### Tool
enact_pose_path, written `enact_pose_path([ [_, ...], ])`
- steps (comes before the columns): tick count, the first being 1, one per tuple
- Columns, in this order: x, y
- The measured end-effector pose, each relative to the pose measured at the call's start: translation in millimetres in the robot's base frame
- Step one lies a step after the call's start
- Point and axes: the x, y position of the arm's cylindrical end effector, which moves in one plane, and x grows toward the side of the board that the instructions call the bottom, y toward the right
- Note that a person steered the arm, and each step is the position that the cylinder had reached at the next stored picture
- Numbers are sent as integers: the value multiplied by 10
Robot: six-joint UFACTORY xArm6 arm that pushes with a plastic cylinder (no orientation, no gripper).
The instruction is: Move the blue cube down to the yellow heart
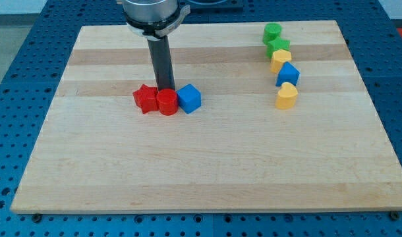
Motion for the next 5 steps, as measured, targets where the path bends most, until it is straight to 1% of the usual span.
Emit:
enact_pose_path([
  [4, 498, 1003],
  [5, 484, 956],
])
